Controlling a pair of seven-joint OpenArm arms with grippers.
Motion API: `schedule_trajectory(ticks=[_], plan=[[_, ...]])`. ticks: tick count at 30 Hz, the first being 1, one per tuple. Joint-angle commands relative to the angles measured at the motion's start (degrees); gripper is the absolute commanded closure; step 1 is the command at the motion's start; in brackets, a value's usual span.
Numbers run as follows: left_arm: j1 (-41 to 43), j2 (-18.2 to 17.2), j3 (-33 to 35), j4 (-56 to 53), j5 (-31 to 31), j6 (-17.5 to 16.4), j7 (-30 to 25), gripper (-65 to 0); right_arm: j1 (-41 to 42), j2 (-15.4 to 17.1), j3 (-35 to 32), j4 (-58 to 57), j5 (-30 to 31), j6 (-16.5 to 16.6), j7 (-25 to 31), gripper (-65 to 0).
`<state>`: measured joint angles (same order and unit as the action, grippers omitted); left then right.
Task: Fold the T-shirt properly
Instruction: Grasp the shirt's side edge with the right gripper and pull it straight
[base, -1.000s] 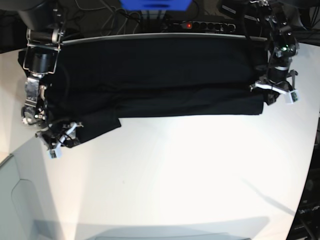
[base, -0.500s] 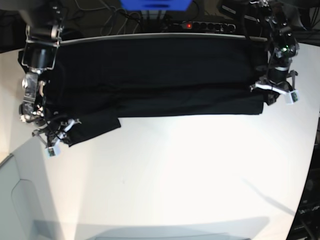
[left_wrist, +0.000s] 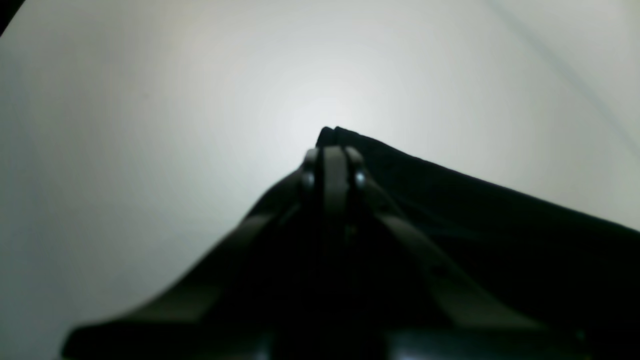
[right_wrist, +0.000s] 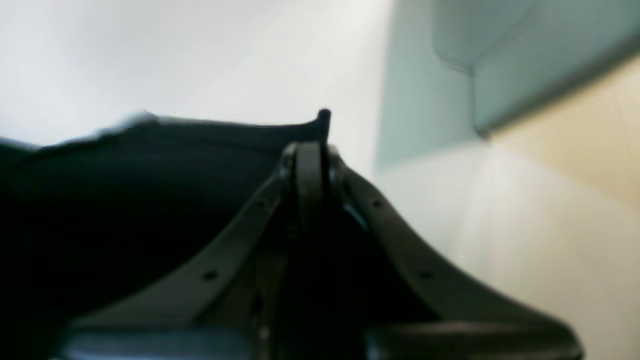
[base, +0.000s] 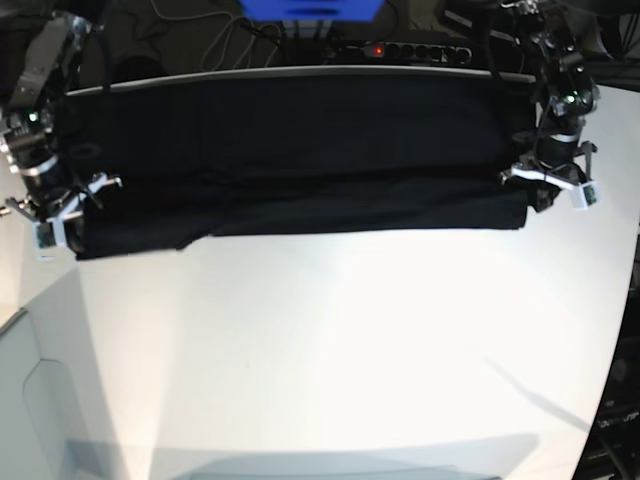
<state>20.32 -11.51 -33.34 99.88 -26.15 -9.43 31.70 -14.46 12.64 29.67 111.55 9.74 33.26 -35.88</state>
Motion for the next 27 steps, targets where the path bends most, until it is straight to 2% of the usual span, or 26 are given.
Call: schedule_trajectory(ticks=[1, 6, 10, 13, 17, 27], plan=[[-0.1, -0.8, -0.5, 2.1, -0.4, -0.2, -1.6, -0.1, -1.4, 0.0, 1.3, 2.3, 1.1, 0.1, 1.7, 0.0], [0.3, -0.4, -0.5, 5.2, -0.4, -0.2, -1.5, -0.1, -8.9, -4.6, 6.4, 3.7, 1.2, 0.4, 1.7, 0.0], [0.9, -0.4, -0.5, 6.1, -0.4, -0.2, -1.5, -0.1, -14.1, -9.4, 11.2, 3.7, 1.1, 6.7, 1.8, 0.0], [1.1, -0.4, -0.5, 6.1, -0.4, -0.2, -1.5, -0.1, -16.3, -12.5, 14.9, 3.7, 1.0, 6.7, 1.8, 0.0], [1.3, -0.4, -0.5, 6.1, -0.4, -0.2, -1.5, -0.1, -18.8, -14.4, 17.8, 3.7, 0.9, 6.7, 1.8, 0.0], [4.6, -0.4, -0.5, 8.3, -0.4, -0.2, -1.9, -0.1, -24.1, -16.1, 17.6, 4.5, 1.2, 6.7, 1.8, 0.0]])
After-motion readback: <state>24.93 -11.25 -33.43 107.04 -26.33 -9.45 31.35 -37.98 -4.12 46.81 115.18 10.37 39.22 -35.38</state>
